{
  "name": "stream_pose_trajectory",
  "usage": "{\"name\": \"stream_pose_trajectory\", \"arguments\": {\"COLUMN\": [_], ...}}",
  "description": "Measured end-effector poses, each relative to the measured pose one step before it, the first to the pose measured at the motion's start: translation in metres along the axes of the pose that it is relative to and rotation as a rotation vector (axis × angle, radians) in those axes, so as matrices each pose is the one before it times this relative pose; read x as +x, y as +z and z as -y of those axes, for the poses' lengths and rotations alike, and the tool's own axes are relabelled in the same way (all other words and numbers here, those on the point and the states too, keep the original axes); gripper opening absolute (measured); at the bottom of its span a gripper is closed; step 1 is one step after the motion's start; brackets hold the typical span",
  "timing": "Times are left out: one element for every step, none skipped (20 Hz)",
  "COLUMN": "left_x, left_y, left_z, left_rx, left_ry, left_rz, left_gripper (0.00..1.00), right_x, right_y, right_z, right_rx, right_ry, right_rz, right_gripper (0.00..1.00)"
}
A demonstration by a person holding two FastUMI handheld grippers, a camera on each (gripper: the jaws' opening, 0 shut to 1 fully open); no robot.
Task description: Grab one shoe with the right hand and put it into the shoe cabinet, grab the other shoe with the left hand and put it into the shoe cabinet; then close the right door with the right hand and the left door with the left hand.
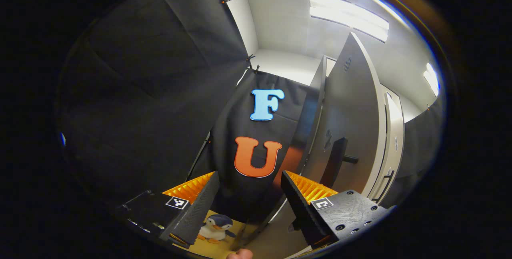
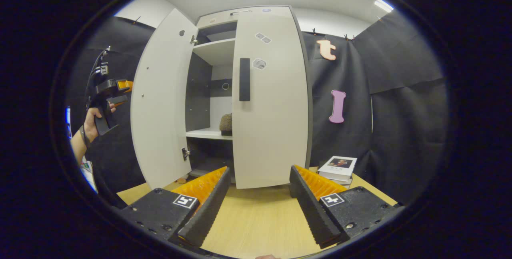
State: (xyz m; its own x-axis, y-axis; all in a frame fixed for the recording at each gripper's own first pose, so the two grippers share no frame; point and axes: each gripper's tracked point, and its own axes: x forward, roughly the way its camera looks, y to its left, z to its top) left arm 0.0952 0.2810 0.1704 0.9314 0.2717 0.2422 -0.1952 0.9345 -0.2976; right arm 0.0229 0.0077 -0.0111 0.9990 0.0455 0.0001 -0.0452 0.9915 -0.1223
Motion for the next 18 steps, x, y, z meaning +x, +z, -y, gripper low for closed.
{"name": "stream_pose_trajectory", "arguments": {"left_x": [-0.00088, -0.00184, 0.00025, 0.00130, 0.00254, -0.00107, 0.00098, -0.00018, 0.00018, -0.00005, -0.00221, -0.00033, -0.00158, 0.00189, -0.00087, 0.00101, 0.00064, 0.00114], "left_y": [0.00262, -0.00207, -0.00229, -0.00559, -0.00454, -0.00228, -0.00205, -0.00175, -0.00161, -0.00165, -0.00237, -0.00356, -0.00345, -0.00222, -0.00187, -0.00531, -0.00609, -0.00694], "left_z": [0.00397, 0.00320, -0.00063, -0.00076, -0.00026, 0.00164, 0.00245, 0.00209, 0.00386, 0.00507, 0.01057, 0.01120, 0.01031, 0.01081, 0.00905, 0.00892, 0.00974, 0.01058], "left_rx": [0.00931, -0.00579, -0.02666, -0.04032, -0.03958, -0.02980, -0.01786, -0.00491, 0.00628, 0.01066, 0.01206, 0.01239, 0.01260, 0.01182, 0.00641, -0.00390, -0.01008, -0.01298], "left_ry": [0.00279, -0.00074, -0.00723, -0.01398, -0.00779, -0.00495, -0.00122, -0.00025, -0.00273, -0.00646, -0.01315, -0.01485, -0.01608, -0.01749, -0.02000, -0.02007, -0.02256, -0.02050], "left_rz": [0.01452, -0.00325, -0.01529, -0.02464, -0.01687, -0.00468, -0.00325, 0.00111, 0.00029, -0.00239, -0.00841, -0.00862, -0.00494, -0.00220, -0.00081, -0.00841, -0.01060, -0.01121], "left_gripper": [0.95, 0.94, 0.94, 0.94, 0.94, 0.94, 0.94, 0.94, 0.94, 0.94, 0.94, 0.94, 0.94, 0.94, 0.94, 0.94, 0.94, 0.94], "right_x": [-0.00014, -0.00043, -0.00015, -0.00095, 0.00047, -0.00069, 0.00009, -0.00018, -0.00051, -0.00048, -0.00050, -0.00074, -0.00126, -0.00131, -0.00071, 0.00021, -0.00165, -0.00176], "right_y": [-0.00165, -0.00145, -0.00111, -0.00111, 0.00014, 0.00080, 0.00120, 0.00094, 0.00134, 0.00205, 0.00166, -0.00081, 0.00052, -0.00009, -0.00023, -0.00089, -0.00038, -0.00009], "right_z": [0.00067, 0.00041, 0.00157, 0.00146, 0.00044, 0.00110, 0.00120, 0.00282, 0.00188, 0.00101, 0.00060, 0.00267, 0.00172, 0.00173, 0.00078, 0.00097, 0.00091, 0.00126], "right_rx": [0.00155, 0.00077, -0.00047, -0.00008, -0.00163, -0.00160, -0.00036, 0.00118, 0.00245, 0.00270, 0.00172, -0.00121, -0.00349, -0.00401, -0.00355, -0.00307, -0.00248, -0.00228], "right_ry": [0.00067, -0.00164, -0.00313, -0.00054, 0.00020, -0.00073, -0.00259, -0.00197, -0.00265, -0.00284, -0.00281, -0.00521, -0.00557, -0.00654, -0.00403, -0.00350, -0.00345, -0.00349], "right_rz": [-0.00326, -0.00417, -0.00562, -0.00247, -0.00186, 0.00215, 0.00246, 0.00554, 0.00349, 0.00344, 0.00010, -0.00041, 0.00069, 0.00007, -0.00275, -0.00543, -0.00323, -0.00132], "right_gripper": [0.97, 0.97, 0.97, 0.93, 0.93, 0.97, 0.97, 0.93, 0.97, 0.97, 0.97, 0.97, 0.93, 0.93, 0.97, 0.93, 0.97, 0.97]}}
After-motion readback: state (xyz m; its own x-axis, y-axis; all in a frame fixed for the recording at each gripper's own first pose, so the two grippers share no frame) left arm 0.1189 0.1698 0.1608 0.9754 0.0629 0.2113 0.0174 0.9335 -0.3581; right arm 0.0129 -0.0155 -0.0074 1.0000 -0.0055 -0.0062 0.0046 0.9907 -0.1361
